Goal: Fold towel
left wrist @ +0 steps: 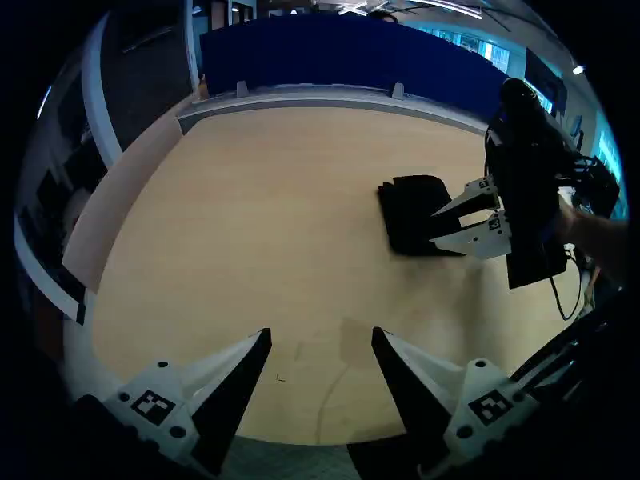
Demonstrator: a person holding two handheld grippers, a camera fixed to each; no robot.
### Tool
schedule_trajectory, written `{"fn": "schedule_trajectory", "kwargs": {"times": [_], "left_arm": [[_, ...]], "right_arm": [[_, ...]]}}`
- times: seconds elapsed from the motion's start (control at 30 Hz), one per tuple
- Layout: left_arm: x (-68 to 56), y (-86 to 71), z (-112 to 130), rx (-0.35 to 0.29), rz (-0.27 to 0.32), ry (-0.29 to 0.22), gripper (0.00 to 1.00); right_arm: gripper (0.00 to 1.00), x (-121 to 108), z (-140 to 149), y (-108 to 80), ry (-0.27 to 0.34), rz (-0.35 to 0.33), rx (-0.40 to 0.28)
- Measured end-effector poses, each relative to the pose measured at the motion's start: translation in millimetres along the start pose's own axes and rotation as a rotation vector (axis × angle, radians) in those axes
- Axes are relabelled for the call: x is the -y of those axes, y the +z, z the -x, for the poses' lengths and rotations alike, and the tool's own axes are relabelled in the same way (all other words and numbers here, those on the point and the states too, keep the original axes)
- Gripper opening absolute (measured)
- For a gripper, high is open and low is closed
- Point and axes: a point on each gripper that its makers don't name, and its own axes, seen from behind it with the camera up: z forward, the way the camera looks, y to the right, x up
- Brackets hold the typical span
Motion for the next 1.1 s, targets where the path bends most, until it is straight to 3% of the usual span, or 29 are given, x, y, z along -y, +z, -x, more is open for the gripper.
{"fn": "schedule_trajectory", "kwargs": {"times": [0.37, 1.1], "left_arm": [[-2.6, 2.6, -2.2, 0.000, 0.002, 0.007, 0.93], [-8.2, 4.4, -6.1, 0.004, 0.008, 0.028, 0.93]], "right_arm": [[0.57, -4.8, 12.2, -11.0, 0.022, 0.025, 0.006], [0.61, -17.3, 81.5, -47.7, 0.133, 0.118, 0.070]]}}
